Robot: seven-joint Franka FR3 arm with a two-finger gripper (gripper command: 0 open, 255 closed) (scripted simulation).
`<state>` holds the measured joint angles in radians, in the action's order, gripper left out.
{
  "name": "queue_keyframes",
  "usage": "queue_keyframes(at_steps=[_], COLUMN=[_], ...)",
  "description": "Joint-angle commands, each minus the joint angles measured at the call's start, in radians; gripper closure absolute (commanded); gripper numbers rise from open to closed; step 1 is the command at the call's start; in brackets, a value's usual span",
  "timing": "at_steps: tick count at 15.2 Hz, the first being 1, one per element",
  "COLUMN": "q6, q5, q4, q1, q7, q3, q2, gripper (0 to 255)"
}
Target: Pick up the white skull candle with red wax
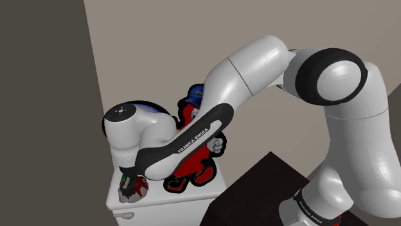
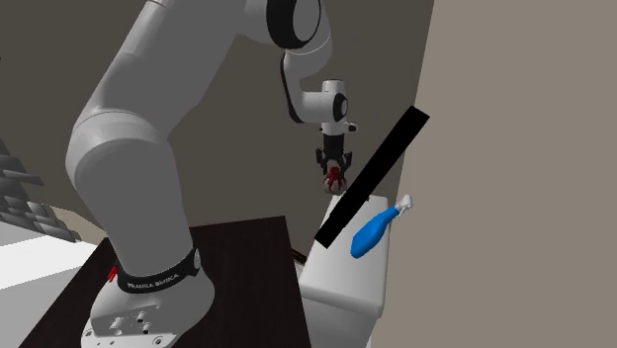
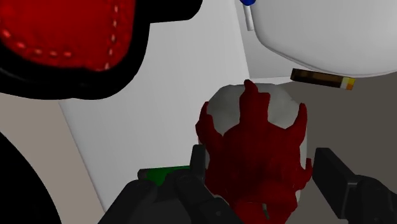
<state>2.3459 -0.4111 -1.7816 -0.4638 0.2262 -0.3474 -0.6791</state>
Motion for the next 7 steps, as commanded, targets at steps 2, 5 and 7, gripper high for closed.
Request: queue_keyframes(at_steps=[2, 5, 7], q6=[-0.026, -0.051, -0.052], q5=[0.013, 0.026, 0.027], q4=[0.0, -0.002, -0.002], q1=[0.005, 0.012, 0.013], q7=[-0.008, -0.017, -0.018], q3=[-0.011, -0.021, -0.022], q2=[0.027, 0.056, 0.057], gripper=[255, 255, 255])
